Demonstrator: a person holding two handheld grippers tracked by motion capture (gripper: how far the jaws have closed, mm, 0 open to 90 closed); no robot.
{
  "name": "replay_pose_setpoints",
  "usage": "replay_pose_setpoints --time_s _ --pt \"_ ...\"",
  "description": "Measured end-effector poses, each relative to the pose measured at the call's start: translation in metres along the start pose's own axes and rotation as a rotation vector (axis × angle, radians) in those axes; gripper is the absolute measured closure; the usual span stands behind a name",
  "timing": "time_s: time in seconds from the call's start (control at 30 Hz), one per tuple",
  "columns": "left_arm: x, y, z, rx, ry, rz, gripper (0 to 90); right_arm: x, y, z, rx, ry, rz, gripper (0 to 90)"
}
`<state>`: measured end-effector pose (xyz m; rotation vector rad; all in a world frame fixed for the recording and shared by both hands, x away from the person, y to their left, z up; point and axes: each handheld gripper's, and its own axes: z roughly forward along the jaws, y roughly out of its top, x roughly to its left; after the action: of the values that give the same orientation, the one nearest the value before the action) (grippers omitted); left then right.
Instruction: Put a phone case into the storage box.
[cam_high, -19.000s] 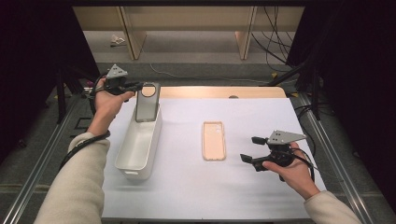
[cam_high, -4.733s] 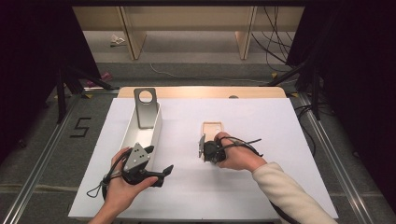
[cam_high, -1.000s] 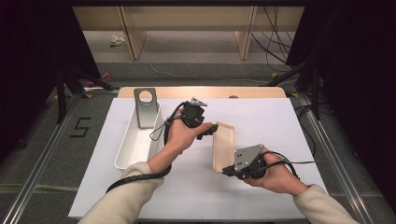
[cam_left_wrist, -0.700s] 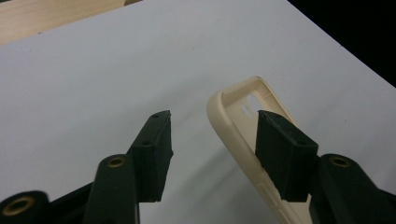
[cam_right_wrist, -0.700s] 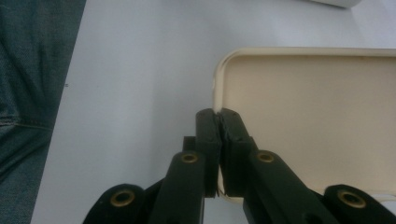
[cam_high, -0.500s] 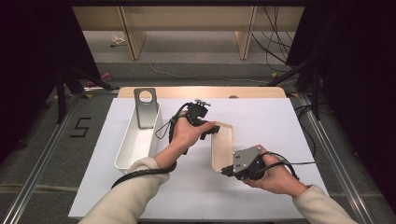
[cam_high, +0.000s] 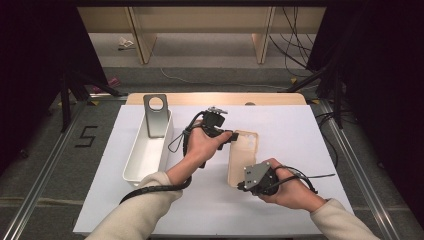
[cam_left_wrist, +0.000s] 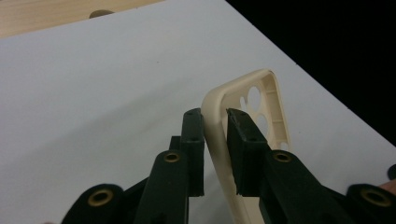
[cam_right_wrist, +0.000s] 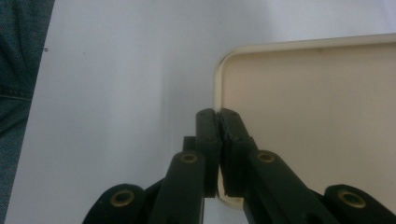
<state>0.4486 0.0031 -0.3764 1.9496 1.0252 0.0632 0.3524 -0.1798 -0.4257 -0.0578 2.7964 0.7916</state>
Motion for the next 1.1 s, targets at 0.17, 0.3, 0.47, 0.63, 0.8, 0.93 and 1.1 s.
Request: replay_pose_setpoints --time_s 0.17,0.3,0.47,0.63,0.8,0.93,1.1 --pt "-0.006 0.001 -0.005 -0.036 -0.009 0.049 81.6 0.0 -0.001 0.002 0.017 -0.003 0.02 83.3" --pt "-0.003 -0.001 -0.01 -0.073 -0.014 0.057 81.8 -0.003 -0.004 -0.001 -0.012 -0.025 0.064 72.1" --pt "0.004 -0.004 -0.024 -0.151 0.02 0.088 81.8 -0.01 -0.01 -0.008 -0.08 -0.064 0.167 57.2" --pt "0.015 -0.008 -0.042 -0.213 0.042 0.09 81.6 -0.015 -0.018 -0.011 -0.108 -0.045 0.268 43.4" --pt "0.024 -0.015 -0.059 -0.261 0.077 0.112 81.7 -0.019 -0.028 -0.015 -0.15 -0.074 0.356 35.0" --pt "0.028 -0.023 -0.068 -0.287 0.092 0.128 81.7 -0.024 -0.039 -0.017 -0.202 -0.079 0.44 31.9" --pt "0.03 -0.03 -0.078 -0.321 0.1 0.145 81.7 -0.028 -0.049 -0.021 -0.236 -0.104 0.504 29.5"
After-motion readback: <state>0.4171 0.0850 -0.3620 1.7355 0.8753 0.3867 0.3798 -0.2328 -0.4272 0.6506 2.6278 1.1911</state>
